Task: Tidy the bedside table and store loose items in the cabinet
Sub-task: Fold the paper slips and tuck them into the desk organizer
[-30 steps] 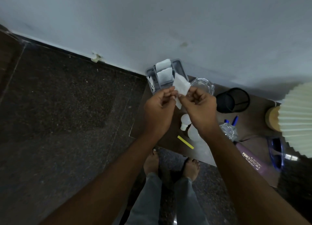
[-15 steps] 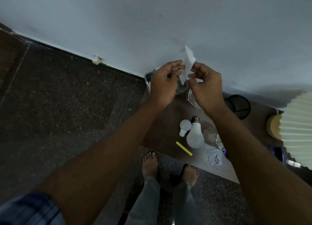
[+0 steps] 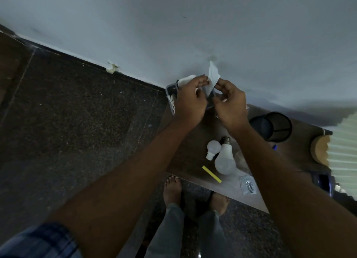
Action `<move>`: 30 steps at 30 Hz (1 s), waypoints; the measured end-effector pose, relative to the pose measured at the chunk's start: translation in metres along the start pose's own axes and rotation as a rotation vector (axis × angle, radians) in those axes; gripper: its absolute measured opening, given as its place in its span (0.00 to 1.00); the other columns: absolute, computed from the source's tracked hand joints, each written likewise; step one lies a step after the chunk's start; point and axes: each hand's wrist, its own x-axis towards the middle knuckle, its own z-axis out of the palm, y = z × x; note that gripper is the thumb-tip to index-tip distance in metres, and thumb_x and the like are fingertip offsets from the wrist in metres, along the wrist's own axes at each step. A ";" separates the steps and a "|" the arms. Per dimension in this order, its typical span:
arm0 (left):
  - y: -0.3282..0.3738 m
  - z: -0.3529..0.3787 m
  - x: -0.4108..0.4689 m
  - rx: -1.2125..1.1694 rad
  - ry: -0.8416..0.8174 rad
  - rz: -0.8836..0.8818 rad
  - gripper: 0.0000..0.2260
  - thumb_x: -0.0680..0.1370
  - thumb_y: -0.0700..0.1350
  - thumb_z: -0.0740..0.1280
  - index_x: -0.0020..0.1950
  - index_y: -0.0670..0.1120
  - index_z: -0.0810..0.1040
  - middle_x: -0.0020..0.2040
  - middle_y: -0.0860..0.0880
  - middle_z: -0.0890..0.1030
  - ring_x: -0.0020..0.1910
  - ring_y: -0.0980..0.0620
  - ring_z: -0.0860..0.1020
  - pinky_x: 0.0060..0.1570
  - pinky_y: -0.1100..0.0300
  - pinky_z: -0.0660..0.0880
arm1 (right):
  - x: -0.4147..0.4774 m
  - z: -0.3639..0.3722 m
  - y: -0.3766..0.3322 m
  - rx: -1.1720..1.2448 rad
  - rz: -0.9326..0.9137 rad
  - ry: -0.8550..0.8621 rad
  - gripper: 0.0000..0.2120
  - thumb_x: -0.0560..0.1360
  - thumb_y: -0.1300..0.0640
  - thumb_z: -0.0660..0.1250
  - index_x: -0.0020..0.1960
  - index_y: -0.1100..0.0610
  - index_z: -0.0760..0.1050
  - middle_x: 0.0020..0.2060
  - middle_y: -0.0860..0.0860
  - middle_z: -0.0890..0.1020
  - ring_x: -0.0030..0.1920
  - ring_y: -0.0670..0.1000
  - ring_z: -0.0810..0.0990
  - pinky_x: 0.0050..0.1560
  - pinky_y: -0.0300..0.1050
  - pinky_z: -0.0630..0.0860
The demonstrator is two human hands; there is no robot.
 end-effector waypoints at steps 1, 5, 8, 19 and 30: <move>-0.001 0.001 -0.001 0.019 -0.002 0.008 0.18 0.79 0.32 0.61 0.65 0.42 0.81 0.63 0.47 0.83 0.64 0.51 0.80 0.66 0.51 0.77 | 0.001 0.000 0.001 0.007 0.005 -0.001 0.24 0.74 0.72 0.66 0.68 0.59 0.77 0.60 0.50 0.83 0.60 0.46 0.83 0.58 0.51 0.82; -0.007 0.006 -0.009 0.131 0.032 0.065 0.16 0.79 0.35 0.63 0.65 0.43 0.81 0.58 0.46 0.85 0.58 0.48 0.82 0.62 0.53 0.78 | 0.003 0.000 0.008 0.014 0.054 0.029 0.24 0.75 0.70 0.69 0.70 0.59 0.74 0.61 0.48 0.82 0.59 0.43 0.82 0.60 0.48 0.81; -0.010 0.009 -0.013 0.136 0.045 0.068 0.15 0.79 0.36 0.64 0.64 0.43 0.81 0.57 0.46 0.85 0.57 0.49 0.82 0.61 0.50 0.79 | 0.001 -0.002 0.012 0.018 0.075 0.047 0.24 0.75 0.68 0.68 0.70 0.59 0.73 0.59 0.47 0.82 0.58 0.39 0.81 0.57 0.43 0.82; 0.008 -0.009 -0.042 0.052 -0.086 0.033 0.16 0.81 0.35 0.63 0.69 0.43 0.78 0.63 0.45 0.82 0.61 0.50 0.81 0.63 0.54 0.78 | -0.011 -0.017 0.007 -0.062 -0.013 0.083 0.20 0.78 0.63 0.69 0.69 0.54 0.75 0.62 0.46 0.82 0.63 0.42 0.78 0.62 0.37 0.78; -0.030 -0.018 -0.094 -0.117 0.189 -0.416 0.07 0.79 0.39 0.66 0.48 0.50 0.81 0.45 0.49 0.84 0.46 0.47 0.83 0.51 0.46 0.82 | -0.039 -0.008 0.014 -0.144 0.051 0.039 0.22 0.75 0.66 0.70 0.67 0.54 0.75 0.49 0.31 0.76 0.50 0.36 0.78 0.46 0.20 0.73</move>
